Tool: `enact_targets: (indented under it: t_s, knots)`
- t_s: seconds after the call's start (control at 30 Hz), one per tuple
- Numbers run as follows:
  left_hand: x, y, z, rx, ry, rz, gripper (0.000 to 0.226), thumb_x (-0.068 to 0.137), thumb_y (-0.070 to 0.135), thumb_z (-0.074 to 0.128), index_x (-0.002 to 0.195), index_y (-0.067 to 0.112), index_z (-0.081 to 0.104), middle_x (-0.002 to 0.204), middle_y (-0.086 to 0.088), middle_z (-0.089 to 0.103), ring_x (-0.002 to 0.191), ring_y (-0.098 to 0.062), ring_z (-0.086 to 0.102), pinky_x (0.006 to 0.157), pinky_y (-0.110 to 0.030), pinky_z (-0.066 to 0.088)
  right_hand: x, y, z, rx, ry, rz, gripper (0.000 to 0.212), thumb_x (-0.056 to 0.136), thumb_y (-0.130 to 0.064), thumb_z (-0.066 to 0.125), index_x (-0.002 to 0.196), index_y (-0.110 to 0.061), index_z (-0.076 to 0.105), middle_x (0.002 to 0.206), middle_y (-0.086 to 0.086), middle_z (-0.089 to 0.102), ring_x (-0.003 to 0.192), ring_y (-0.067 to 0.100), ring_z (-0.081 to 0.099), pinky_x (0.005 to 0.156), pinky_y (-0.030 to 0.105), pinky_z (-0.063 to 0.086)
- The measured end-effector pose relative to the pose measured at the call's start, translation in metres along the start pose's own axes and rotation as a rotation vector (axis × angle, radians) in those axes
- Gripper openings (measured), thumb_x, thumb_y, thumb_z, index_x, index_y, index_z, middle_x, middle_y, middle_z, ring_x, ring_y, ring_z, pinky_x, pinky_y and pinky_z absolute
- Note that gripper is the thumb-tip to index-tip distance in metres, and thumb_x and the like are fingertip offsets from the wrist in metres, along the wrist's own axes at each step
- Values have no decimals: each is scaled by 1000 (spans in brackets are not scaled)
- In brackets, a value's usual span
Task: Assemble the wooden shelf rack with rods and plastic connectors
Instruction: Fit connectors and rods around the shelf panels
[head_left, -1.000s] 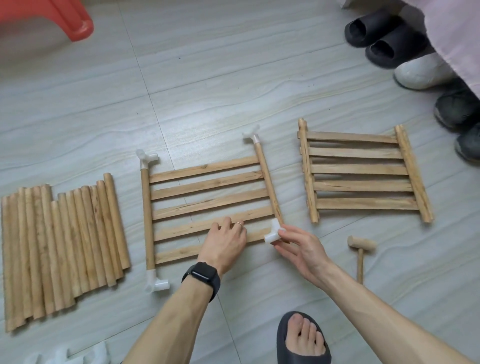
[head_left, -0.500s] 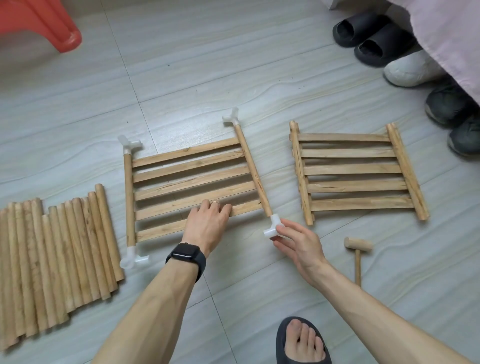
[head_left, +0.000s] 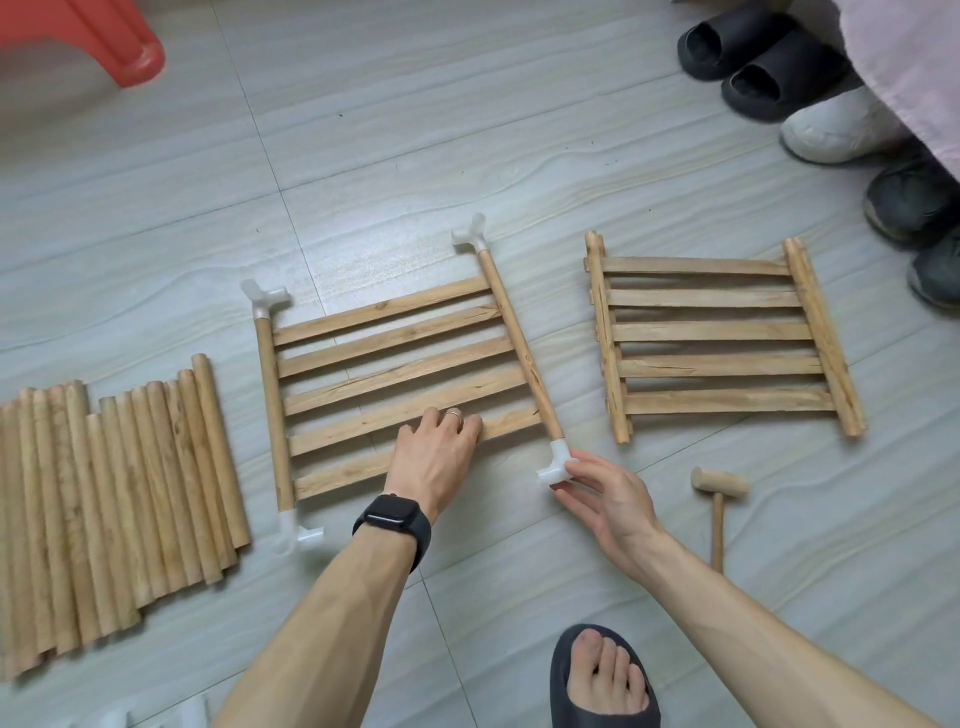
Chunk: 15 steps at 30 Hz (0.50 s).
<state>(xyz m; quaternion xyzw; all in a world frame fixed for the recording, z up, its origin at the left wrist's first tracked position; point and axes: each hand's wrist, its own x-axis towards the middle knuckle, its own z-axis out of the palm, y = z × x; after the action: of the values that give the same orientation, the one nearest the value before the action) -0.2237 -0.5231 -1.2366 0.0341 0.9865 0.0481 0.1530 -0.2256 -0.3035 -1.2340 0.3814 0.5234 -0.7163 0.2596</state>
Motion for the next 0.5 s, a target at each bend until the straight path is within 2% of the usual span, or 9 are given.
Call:
enact_targets:
  t_s: [0.1, 0.2, 0.33, 0.43, 0.5]
  knots:
    - [-2, 2, 4, 1, -10, 0, 32, 101, 6, 37, 128, 23, 44, 124, -1, 54, 113, -27, 46, 68, -37, 36, 0, 2, -1, -86, 13, -58, 26, 89, -6, 72, 116, -8, 70, 106, 15, 77, 100, 28, 74, 80, 31, 60]
    - [-5, 0, 7, 12, -19, -8, 31, 101, 6, 38, 127, 22, 44, 123, -1, 54, 112, -27, 47, 68, -37, 35, 1, 2, -4, -338, -13, -105, 27, 88, -9, 74, 115, -11, 74, 102, 8, 78, 96, 23, 75, 81, 30, 58]
    - [-11, -1, 13, -8, -53, -14, 31, 102, 6, 40, 127, 21, 47, 126, -2, 54, 114, -28, 47, 70, -36, 36, 2, 0, -8, -685, -45, -135, 25, 82, -15, 78, 105, -26, 78, 101, -2, 78, 100, 16, 71, 86, 31, 54]
    - [-16, 2, 17, -28, -80, -10, 31, 102, 7, 41, 128, 21, 48, 128, -3, 53, 115, -28, 47, 72, -37, 37, -2, -2, -8, -1016, -39, -246, 54, 82, -15, 74, 135, -18, 63, 130, -2, 64, 115, 14, 62, 100, 29, 47]
    - [-19, 6, 16, -48, -107, -2, 30, 102, 8, 40, 128, 19, 50, 128, -5, 53, 116, -29, 48, 72, -37, 38, -9, -2, -2, -1260, -25, -361, 63, 83, -19, 67, 144, -19, 52, 138, -3, 52, 125, 16, 53, 106, 28, 41]
